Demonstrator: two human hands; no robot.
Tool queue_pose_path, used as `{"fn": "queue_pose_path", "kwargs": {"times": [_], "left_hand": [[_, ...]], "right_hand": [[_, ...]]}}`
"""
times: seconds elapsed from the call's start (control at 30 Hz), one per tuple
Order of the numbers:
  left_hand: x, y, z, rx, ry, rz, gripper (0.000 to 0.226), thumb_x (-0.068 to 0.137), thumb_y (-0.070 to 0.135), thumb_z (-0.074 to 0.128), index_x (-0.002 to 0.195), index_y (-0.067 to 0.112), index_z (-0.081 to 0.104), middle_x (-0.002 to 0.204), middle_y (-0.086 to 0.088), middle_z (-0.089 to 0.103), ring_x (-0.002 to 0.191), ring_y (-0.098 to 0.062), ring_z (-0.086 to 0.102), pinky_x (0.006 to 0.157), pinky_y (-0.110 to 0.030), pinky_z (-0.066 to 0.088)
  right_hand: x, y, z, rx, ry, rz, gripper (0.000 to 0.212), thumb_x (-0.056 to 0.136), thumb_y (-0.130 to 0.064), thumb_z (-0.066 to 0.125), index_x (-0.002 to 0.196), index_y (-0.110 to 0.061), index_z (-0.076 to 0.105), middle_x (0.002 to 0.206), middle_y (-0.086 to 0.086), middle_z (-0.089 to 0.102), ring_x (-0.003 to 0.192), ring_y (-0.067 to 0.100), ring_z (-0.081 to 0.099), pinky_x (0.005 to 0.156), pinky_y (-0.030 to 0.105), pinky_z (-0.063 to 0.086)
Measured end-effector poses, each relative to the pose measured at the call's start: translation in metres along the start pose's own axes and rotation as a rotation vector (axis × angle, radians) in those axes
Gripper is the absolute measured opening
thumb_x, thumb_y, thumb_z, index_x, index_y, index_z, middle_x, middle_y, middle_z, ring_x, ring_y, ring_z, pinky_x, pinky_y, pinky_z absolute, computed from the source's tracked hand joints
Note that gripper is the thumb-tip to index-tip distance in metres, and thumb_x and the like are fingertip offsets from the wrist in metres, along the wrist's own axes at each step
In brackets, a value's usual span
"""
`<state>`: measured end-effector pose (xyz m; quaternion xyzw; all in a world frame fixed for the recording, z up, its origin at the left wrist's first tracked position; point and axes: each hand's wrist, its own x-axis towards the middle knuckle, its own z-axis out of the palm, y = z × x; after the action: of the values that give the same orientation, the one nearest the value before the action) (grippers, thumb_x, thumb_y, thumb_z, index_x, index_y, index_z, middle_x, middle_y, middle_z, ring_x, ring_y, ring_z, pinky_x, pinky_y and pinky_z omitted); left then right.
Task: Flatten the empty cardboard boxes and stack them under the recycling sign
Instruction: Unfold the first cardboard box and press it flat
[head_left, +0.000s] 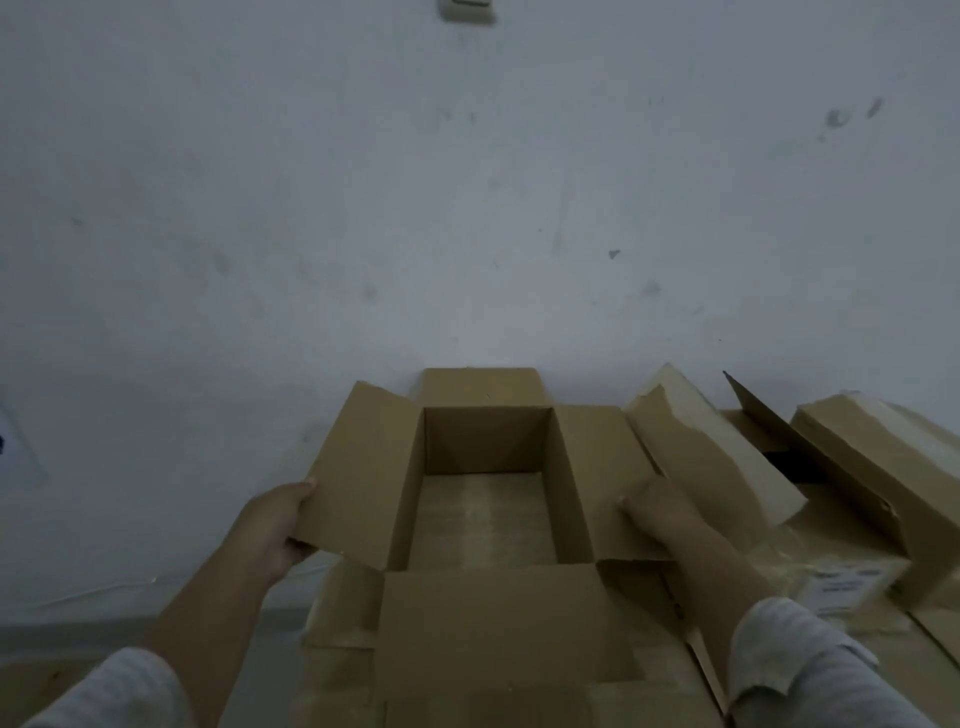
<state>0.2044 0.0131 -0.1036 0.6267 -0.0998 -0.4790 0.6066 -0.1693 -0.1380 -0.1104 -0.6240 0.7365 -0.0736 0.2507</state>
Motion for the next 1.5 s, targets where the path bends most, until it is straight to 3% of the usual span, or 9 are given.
{"fn": "queue_pose_path", "kwargs": {"times": [0.13, 0.27, 0.4, 0.57, 0.73, 0.93, 1.07, 1.2, 1.5], "left_hand": [[-0.026, -0.025, -0.004, -0.153, -0.295, -0.106, 0.045, 0.096, 0.038, 0.047, 0.13, 0.009, 0.048, 0.107, -0.014, 0.067, 0.097, -0.035, 0.063, 0.075, -0.05, 0.057], [-0.04, -0.051, 0.009, -0.007, -0.45, -0.197, 0.057, 0.093, 0.055, 0.041, 0.135, 0.018, 0.052, 0.116, -0.011, 0.068, 0.1, -0.034, 0.063, 0.071, -0.044, 0.055], [-0.047, -0.051, 0.034, -0.031, -0.434, -0.177, 0.071, 0.094, 0.061, 0.034, 0.153, 0.026, 0.017, 0.157, -0.005, 0.027, 0.142, -0.029, 0.031, 0.107, -0.047, 0.036], [-0.054, -0.044, 0.055, 0.004, -0.394, -0.089, 0.121, 0.057, 0.076, 0.067, 0.153, 0.036, 0.004, 0.162, -0.003, 0.012, 0.148, -0.026, 0.016, 0.119, -0.049, 0.018], [-0.067, -0.047, 0.096, 0.087, -0.303, -0.008, 0.067, 0.094, 0.056, 0.041, 0.152, 0.027, 0.021, 0.15, -0.007, 0.041, 0.134, -0.03, 0.043, 0.111, -0.046, 0.036], [-0.085, -0.038, 0.131, 0.015, -0.262, -0.057, 0.058, 0.09, 0.05, 0.055, 0.139, 0.023, 0.041, 0.133, -0.008, 0.052, 0.105, -0.038, 0.058, 0.066, -0.04, 0.056], [-0.083, -0.032, 0.151, -0.044, -0.277, -0.075, 0.054, 0.087, 0.039, 0.061, 0.135, 0.021, 0.044, 0.143, -0.014, 0.042, 0.12, -0.048, 0.048, 0.082, -0.063, 0.052], [-0.091, -0.03, 0.182, -0.06, -0.266, -0.131, 0.068, 0.088, 0.044, 0.059, 0.144, 0.018, 0.032, 0.154, -0.012, 0.025, 0.139, -0.049, 0.024, 0.1, -0.073, 0.029], [-0.099, -0.037, 0.219, 0.413, -0.031, -0.036, 0.053, 0.093, 0.009, 0.038, 0.144, 0.016, 0.024, 0.121, -0.027, 0.052, 0.09, -0.052, 0.063, 0.053, -0.067, 0.052]], "right_hand": [[-0.021, -0.013, -0.042, -0.032, 0.166, -0.083, 0.015, 0.095, -0.017, 0.046, 0.1, -0.006, 0.054, 0.103, 0.012, 0.058, 0.086, 0.024, 0.054, 0.072, 0.032, 0.043], [-0.038, -0.026, -0.056, 0.513, -0.102, -0.076, 0.025, 0.095, -0.02, 0.05, 0.119, -0.013, 0.053, 0.108, 0.012, 0.059, 0.092, 0.028, 0.057, 0.071, 0.038, 0.051], [-0.055, -0.019, -0.048, 1.013, -0.36, -0.032, 0.039, 0.099, -0.02, 0.045, 0.137, -0.027, 0.041, 0.115, 0.015, 0.055, 0.102, 0.036, 0.054, 0.072, 0.047, 0.052], [-0.064, -0.017, -0.048, 0.913, -0.381, -0.113, 0.04, 0.1, -0.025, 0.042, 0.14, -0.03, 0.039, 0.107, 0.009, 0.056, 0.096, 0.032, 0.053, 0.082, 0.049, 0.047], [-0.073, -0.006, -0.055, 0.77, -0.416, -0.207, 0.044, 0.1, -0.025, 0.042, 0.143, -0.033, 0.036, 0.116, 0.005, 0.057, 0.089, 0.022, 0.053, 0.076, 0.04, 0.047], [-0.08, 0.018, -0.057, 0.6, -0.491, -0.287, 0.047, 0.099, -0.032, 0.042, 0.142, -0.047, 0.031, 0.15, 0.006, 0.037, 0.131, 0.035, 0.04, 0.099, 0.049, 0.039], [-0.087, 0.027, -0.057, 0.46, -0.529, -0.358, 0.046, 0.096, -0.04, 0.045, 0.139, -0.051, 0.033, 0.149, -0.004, 0.037, 0.137, 0.03, 0.035, 0.11, 0.046, 0.03], [-0.102, 0.026, -0.049, 0.52, -0.625, -0.386, 0.033, 0.097, -0.03, 0.046, 0.12, -0.051, 0.054, 0.11, -0.014, 0.068, 0.112, 0.017, 0.06, 0.101, 0.028, 0.041], [-0.122, 0.021, -0.031, 0.587, -0.682, -0.477, 0.032, 0.097, -0.035, 0.044, 0.126, -0.045, 0.055, 0.127, -0.008, 0.061, 0.119, 0.019, 0.055, 0.094, 0.035, 0.044]]}}
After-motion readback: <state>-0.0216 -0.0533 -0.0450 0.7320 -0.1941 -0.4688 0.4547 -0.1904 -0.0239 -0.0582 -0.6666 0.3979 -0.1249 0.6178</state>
